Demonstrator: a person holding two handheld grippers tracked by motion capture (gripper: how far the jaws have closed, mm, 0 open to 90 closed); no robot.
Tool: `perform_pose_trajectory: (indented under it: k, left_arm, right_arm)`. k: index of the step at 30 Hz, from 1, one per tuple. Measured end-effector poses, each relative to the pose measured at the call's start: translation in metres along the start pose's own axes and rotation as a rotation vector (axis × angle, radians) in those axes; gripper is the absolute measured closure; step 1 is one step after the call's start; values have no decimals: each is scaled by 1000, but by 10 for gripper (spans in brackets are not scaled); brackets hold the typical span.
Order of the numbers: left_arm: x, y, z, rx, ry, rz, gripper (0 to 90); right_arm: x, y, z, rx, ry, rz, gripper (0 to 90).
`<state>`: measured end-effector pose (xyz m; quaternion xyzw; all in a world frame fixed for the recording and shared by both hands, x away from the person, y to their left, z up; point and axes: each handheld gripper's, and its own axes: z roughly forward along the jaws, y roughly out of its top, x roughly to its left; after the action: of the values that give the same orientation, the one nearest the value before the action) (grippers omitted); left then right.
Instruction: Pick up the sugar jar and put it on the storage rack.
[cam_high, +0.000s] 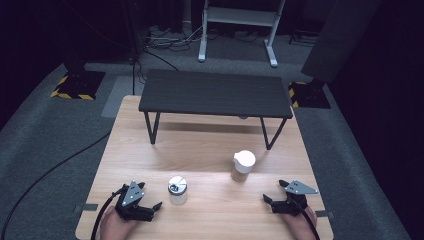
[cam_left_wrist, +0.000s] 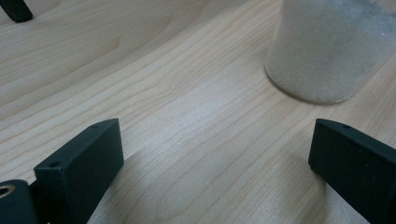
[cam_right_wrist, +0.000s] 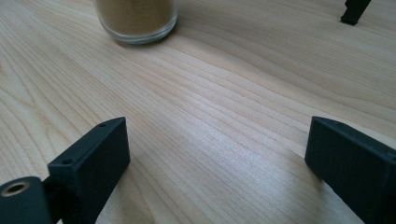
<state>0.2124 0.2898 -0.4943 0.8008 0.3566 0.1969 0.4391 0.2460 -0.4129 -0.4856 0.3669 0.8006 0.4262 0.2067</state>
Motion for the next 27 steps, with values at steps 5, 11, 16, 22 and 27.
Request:
perform_pose_trajectory:
  k: [5,11,16,22,27]
  left_arm:
    - [0,0,0,0,0,0,32]
    - [0,0,0,-1,4,-3,32]
    - [0,0,0,0,5,-3,32]
    - [-2,10,-4,48,45,-25,32]
    - [-1,11,-9,35,19,-6,21]
  right_arm:
    - [0,0,0,0,0,0,65]
    - [0,0,0,0,0,0,64]
    - [0,0,0,0,0,0,65]
    - [0,0,0,0,0,0,65]
    - [0,0,0,0,0,0,64]
